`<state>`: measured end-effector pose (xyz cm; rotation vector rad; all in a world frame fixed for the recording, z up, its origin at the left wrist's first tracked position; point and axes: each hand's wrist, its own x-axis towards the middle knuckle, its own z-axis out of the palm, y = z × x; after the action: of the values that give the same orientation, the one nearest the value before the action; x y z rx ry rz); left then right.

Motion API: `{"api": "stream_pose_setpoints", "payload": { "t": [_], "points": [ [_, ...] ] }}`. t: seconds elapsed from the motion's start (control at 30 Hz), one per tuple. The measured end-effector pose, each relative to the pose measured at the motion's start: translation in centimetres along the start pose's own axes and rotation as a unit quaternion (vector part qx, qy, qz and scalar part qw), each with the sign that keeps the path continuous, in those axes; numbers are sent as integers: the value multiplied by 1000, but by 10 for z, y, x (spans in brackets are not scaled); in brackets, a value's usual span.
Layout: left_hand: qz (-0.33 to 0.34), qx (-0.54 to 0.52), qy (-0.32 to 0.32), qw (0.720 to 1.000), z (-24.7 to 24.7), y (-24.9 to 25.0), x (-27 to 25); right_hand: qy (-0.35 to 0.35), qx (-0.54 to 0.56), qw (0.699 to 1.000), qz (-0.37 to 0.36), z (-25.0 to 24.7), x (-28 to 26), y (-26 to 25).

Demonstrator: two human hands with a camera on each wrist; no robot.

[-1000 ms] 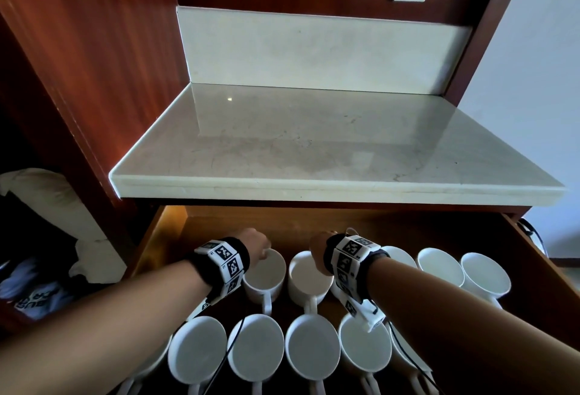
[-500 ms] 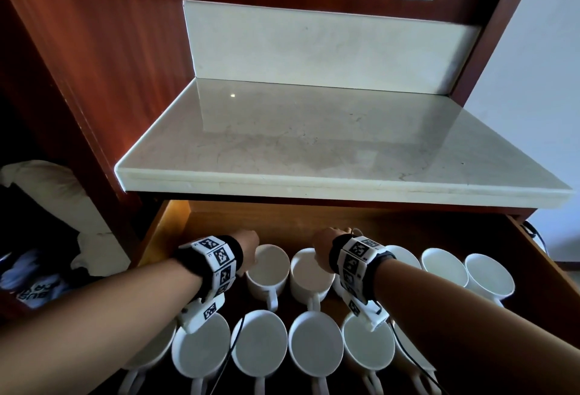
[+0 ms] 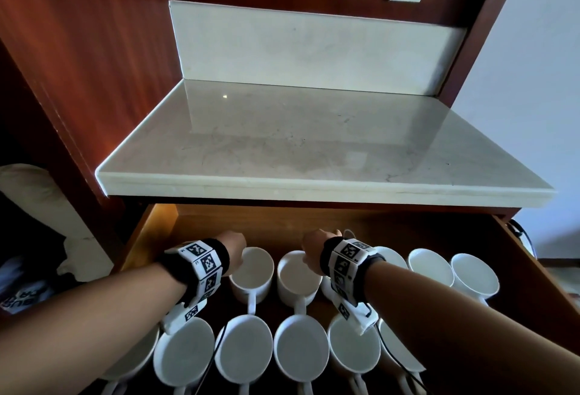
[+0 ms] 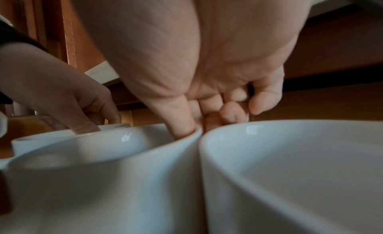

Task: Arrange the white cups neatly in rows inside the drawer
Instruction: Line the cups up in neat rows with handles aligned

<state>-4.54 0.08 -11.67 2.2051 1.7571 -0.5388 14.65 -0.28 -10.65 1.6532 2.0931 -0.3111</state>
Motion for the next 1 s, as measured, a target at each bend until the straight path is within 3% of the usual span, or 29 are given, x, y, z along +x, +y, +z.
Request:
{"api": "stream_pose_setpoints", "payload": {
  "t": [0.2, 0.33, 0.4, 0.57, 1.0],
  "points": [
    [-15, 48, -24, 998, -13, 6, -5, 9, 13, 1000, -20, -3, -7, 5],
    [3, 63, 58, 996, -42, 20, -17, 94, 75, 993, -13, -10, -17, 36],
    [24, 44, 83, 995, -48, 35, -19, 97, 70, 993, 2, -10, -18, 58],
    [39, 36, 38, 998, -39, 81, -21, 29, -5, 999, -12, 2, -27, 85],
    [-19, 100, 0, 995, -24, 104, -5, 49, 1, 999, -19, 11, -25, 83]
  ]
}}
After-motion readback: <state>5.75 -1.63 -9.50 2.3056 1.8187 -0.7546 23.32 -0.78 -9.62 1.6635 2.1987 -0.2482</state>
